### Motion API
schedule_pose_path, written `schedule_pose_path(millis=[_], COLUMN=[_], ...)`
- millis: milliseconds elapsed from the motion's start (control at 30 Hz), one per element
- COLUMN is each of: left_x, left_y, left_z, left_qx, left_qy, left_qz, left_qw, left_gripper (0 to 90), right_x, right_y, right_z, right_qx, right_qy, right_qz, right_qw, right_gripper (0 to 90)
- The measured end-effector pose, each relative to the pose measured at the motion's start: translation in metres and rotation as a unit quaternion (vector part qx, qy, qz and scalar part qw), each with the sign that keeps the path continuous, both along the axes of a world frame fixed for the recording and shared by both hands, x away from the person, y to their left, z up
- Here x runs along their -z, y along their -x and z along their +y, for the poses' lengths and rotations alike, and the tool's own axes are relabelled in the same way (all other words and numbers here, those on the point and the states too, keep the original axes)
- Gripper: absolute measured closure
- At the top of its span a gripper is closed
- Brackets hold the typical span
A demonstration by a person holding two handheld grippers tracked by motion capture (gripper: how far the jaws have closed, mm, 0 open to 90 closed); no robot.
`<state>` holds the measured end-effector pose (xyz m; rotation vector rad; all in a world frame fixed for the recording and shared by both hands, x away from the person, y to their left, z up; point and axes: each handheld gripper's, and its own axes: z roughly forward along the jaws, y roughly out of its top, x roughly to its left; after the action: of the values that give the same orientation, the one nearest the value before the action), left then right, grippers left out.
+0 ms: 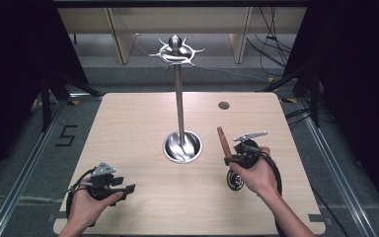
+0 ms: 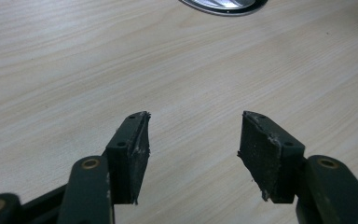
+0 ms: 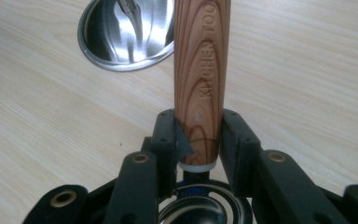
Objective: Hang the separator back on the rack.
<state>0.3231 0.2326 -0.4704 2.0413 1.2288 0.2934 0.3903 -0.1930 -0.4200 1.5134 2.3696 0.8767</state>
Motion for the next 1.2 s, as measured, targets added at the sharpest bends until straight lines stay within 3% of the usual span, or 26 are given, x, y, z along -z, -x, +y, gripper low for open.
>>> schedule_pose_path(millis=[67,100,133,167,267,300,333,367,433,467,500,533,633,667,700,800,900,933,1200], left_x=[0.000,0.000,0.000,0.000,0.000,0.000,-0.001,0.000,0.000,-0.001,-0.001,-0.001,-0.001,-0.001,-0.001,-0.001,-0.001,-0.001,-0.002], left_y=[0.000,0.000,0.000,0.000,0.000,0.000,0.000,0.000,0.000,0.000,0.000,0.000,0.000,0.000,0.000,0.000,0.000,0.000,0.000], left_z=[-0.001,0.000,-0.001,0.000,0.000,0.001,0.001,0.000,0.000,0.000,0.000,0.000,0.001,0.001,0.001,0.001,0.001,0.001,0.002], left_qx=[-0.002,-0.002,-0.002,-0.003,0.000,0.000,0.000,0.000,0.000,-0.001,-0.001,-0.001,-0.002,-0.002,-0.003,-0.003,-0.003,-0.003,-0.002], left_qy=[0.003,0.002,0.003,0.002,0.000,0.000,0.000,0.001,0.001,0.000,0.001,0.001,0.001,0.000,0.001,0.002,0.001,0.001,0.000], left_qz=[0.002,0.001,0.001,0.001,-0.003,-0.004,-0.003,-0.002,-0.002,-0.003,-0.002,-0.003,-0.002,-0.002,-0.003,-0.003,-0.002,-0.002,-0.005], left_qw=[1.0000,1.0000,1.0000,1.0000,1.0000,1.0000,1.0000,1.0000,1.0000,1.0000,1.0000,1.0000,1.0000,1.0000,1.0000,1.0000,1.0000,1.0000,1.0000], left_gripper=[41.9,41.9,41.9,41.9,41.9,41.9,41.9,41.9,41.9,41.9,41.9,41.9,41.9,41.9,41.9,41.9,41.9,41.9,41.8], right_x=[-0.001,-0.002,-0.004,-0.006,-0.009,-0.009,-0.010,-0.012,-0.015,-0.015,-0.017,-0.018,-0.022,-0.023,-0.023,-0.023,-0.024,-0.026,-0.028], right_y=[0.001,0.001,0.004,0.003,0.004,0.003,0.004,0.004,0.005,0.002,0.005,0.004,0.006,0.006,0.004,0.004,0.004,0.005,0.002], right_z=[-0.001,-0.001,0.000,-0.003,-0.004,-0.006,-0.004,-0.005,-0.005,-0.007,-0.005,-0.006,-0.004,-0.005,-0.006,-0.004,-0.005,-0.005,-0.006], right_qx=[0.002,0.003,0.007,-0.004,0.002,-0.008,-0.001,-0.004,0.000,-0.014,-0.002,-0.008,0.004,0.002,-0.008,-0.001,-0.003,0.001,-0.006], right_qy=[-0.005,-0.005,-0.020,-0.016,-0.021,-0.018,-0.029,-0.029,-0.034,-0.027,-0.038,-0.036,-0.046,-0.047,-0.044,-0.054,-0.053,-0.051,-0.055], right_qz=[-0.015,-0.015,-0.002,-0.011,-0.026,-0.043,-0.038,-0.049,-0.048,-0.070,-0.061,-0.069,-0.067,-0.071,-0.088,-0.095,-0.106,-0.095,-0.118], right_qw=[0.9999,0.9999,0.9998,0.9998,0.9994,0.9989,0.9989,0.9983,0.9983,0.9971,0.9974,0.9969,0.9966,0.9964,0.9951,0.9941,0.9930,0.9942,0.9915], right_gripper=[70.0,70.0,70.0,70.0,69.9,69.9,69.9,69.9,69.9,69.9,69.9,69.9,69.9,69.9,69.9,70.0,69.9,69.9,69.9])
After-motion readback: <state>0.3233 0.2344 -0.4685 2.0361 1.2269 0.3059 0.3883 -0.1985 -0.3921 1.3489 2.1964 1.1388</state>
